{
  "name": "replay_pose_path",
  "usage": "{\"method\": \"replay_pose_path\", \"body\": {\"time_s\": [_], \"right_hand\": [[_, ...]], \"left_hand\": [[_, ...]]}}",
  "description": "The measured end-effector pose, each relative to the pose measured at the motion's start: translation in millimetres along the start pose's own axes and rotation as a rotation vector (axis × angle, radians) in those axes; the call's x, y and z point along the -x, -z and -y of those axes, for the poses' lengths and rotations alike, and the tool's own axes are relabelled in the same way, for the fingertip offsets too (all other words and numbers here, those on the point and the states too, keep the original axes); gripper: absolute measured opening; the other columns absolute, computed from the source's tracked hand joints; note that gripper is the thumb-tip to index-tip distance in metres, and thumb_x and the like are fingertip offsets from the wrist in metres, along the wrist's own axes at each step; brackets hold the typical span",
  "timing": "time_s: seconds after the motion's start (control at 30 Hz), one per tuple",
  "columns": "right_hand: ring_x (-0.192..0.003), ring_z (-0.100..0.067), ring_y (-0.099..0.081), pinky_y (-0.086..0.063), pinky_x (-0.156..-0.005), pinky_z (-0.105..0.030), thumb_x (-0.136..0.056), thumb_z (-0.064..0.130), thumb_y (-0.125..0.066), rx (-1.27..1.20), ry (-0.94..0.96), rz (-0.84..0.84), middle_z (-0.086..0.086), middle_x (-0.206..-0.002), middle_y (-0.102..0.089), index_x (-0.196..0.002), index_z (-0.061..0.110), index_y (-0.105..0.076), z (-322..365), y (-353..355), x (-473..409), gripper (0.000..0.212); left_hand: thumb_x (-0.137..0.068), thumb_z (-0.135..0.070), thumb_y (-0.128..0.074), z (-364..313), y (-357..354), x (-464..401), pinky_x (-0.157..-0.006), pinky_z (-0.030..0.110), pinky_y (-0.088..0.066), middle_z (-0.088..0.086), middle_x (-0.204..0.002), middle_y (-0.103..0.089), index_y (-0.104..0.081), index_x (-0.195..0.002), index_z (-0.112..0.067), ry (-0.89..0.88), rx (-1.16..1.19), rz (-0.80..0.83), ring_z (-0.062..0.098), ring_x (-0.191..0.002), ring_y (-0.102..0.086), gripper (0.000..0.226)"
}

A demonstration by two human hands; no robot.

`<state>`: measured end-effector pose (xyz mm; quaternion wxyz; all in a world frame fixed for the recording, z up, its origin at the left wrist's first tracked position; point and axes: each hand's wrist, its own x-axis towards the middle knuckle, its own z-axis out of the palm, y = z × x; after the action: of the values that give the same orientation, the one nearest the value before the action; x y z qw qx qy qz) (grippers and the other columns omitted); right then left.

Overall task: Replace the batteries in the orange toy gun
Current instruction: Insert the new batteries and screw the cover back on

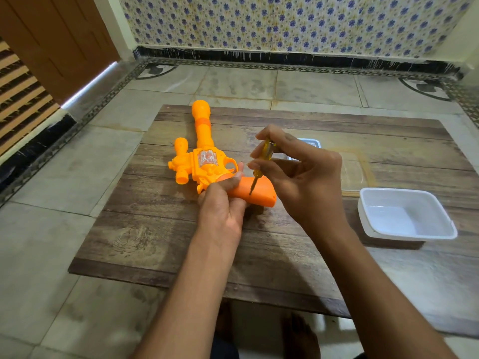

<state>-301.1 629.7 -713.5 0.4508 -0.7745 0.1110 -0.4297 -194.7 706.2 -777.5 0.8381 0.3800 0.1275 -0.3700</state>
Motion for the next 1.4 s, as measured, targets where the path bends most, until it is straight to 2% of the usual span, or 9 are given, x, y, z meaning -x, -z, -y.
{"method": "replay_pose_path", "body": {"time_s": [0.27, 0.43, 0.5, 0.63, 0.83, 1.03, 1.23, 1.3, 1.4], "right_hand": [[-0.080, -0.006, -0.076, -0.063, -0.075, -0.023, -0.080, 0.009, -0.087, 0.212, 0.078, -0.121, -0.003, -0.090, -0.077, -0.108, 0.001, -0.074, -2.7, 0.7, 0.3, 0.032], [-0.090, -0.002, -0.075, -0.063, -0.076, -0.026, -0.093, 0.004, -0.074, 0.193, 0.085, -0.068, 0.002, -0.099, -0.074, -0.118, 0.001, -0.069, -5.2, 1.3, 2.5, 0.026], [-0.095, -0.012, -0.077, -0.064, -0.077, -0.035, -0.094, 0.002, -0.071, 0.159, 0.053, -0.038, -0.002, -0.110, -0.075, -0.119, 0.002, -0.067, -6.1, 1.6, 3.1, 0.026], [-0.089, -0.013, -0.077, -0.064, -0.077, -0.038, -0.090, 0.005, -0.078, 0.140, -0.036, -0.081, -0.003, -0.100, -0.077, -0.117, 0.004, -0.069, -6.1, 1.6, 0.6, 0.029], [-0.077, -0.014, -0.074, -0.061, -0.069, -0.031, -0.081, 0.017, -0.088, 0.287, 0.075, -0.131, -0.003, -0.093, -0.075, -0.114, 0.006, -0.073, -4.2, -0.1, -0.7, 0.038], [-0.073, -0.009, -0.063, -0.055, -0.069, -0.017, -0.081, 0.017, -0.089, 0.342, 0.149, -0.116, -0.005, -0.092, -0.070, -0.111, 0.005, -0.073, -7.3, -4.5, 2.6, 0.037], [-0.081, -0.021, -0.073, -0.061, -0.069, -0.033, -0.090, 0.012, -0.082, 0.289, 0.210, -0.267, -0.010, -0.093, -0.073, -0.112, 0.000, -0.071, -8.0, 3.8, 7.1, 0.027], [-0.083, -0.023, -0.073, -0.062, -0.071, -0.033, -0.091, 0.010, -0.081, 0.316, 0.240, -0.348, -0.011, -0.092, -0.072, -0.108, -0.002, -0.072, -8.1, 5.9, 7.2, 0.023], [-0.083, -0.022, -0.072, -0.061, -0.073, -0.031, -0.093, 0.008, -0.078, 0.370, 0.260, -0.361, -0.010, -0.092, -0.074, -0.100, -0.003, -0.075, -14.9, 6.3, 7.6, 0.013]], "left_hand": [[-0.086, 0.013, -0.061, -1.3, -2.3, 1.8, -0.107, 0.066, -0.044, 0.020, -0.130, -0.069, -0.053, -0.142, -0.001, -0.008, 0.033, -0.024, 0.037, -0.124, -0.065, 0.058], [-0.068, 0.010, -0.072, -2.6, -1.6, 0.6, -0.101, 0.068, -0.049, 0.019, -0.131, -0.069, -0.048, -0.148, -0.005, -0.024, 0.046, 0.019, 0.037, -0.123, -0.066, 0.084], [-0.077, 0.011, -0.069, -1.4, -1.3, 1.5, -0.100, 0.066, -0.050, 0.019, -0.129, -0.070, -0.051, -0.145, -0.006, -0.018, 0.030, 0.010, 0.037, -0.123, -0.066, 0.072], [-0.078, 0.012, -0.068, 0.3, -1.1, 1.2, -0.106, 0.067, -0.045, 0.018, -0.125, -0.072, -0.056, -0.139, -0.005, -0.031, 0.034, -0.003, 0.037, -0.122, -0.066, 0.064], [-0.082, 0.013, -0.067, -0.8, -1.9, 2.2, -0.106, 0.068, -0.044, 0.018, -0.126, -0.072, -0.058, -0.137, -0.005, -0.030, 0.009, -0.023, 0.037, -0.121, -0.067, 0.059], [-0.080, 0.012, -0.069, -2.6, -3.4, 4.9, -0.103, 0.070, -0.046, 0.019, -0.127, -0.071, -0.057, -0.139, -0.006, -0.008, -0.018, -0.049, 0.040, -0.119, -0.068, 0.062], [-0.079, 0.017, -0.065, -4.1, -3.9, 3.0, -0.105, 0.066, -0.046, 0.023, -0.128, -0.069, -0.050, -0.143, -0.005, -0.052, -0.047, -0.108, 0.032, -0.109, -0.073, 0.069], [-0.082, 0.019, -0.064, -2.5, -7.4, 7.4, -0.102, 0.064, -0.050, 0.026, -0.125, -0.069, -0.050, -0.138, -0.003, -0.102, -0.106, -0.170, 0.030, -0.103, -0.074, 0.062], [-0.086, 0.017, -0.066, -0.6, -11.7, 17.0, -0.096, 0.058, -0.055, 0.019, -0.113, -0.072, -0.058, -0.107, -0.012, -0.219, -0.203, -0.243, 0.027, -0.096, -0.072, 0.037]]}}
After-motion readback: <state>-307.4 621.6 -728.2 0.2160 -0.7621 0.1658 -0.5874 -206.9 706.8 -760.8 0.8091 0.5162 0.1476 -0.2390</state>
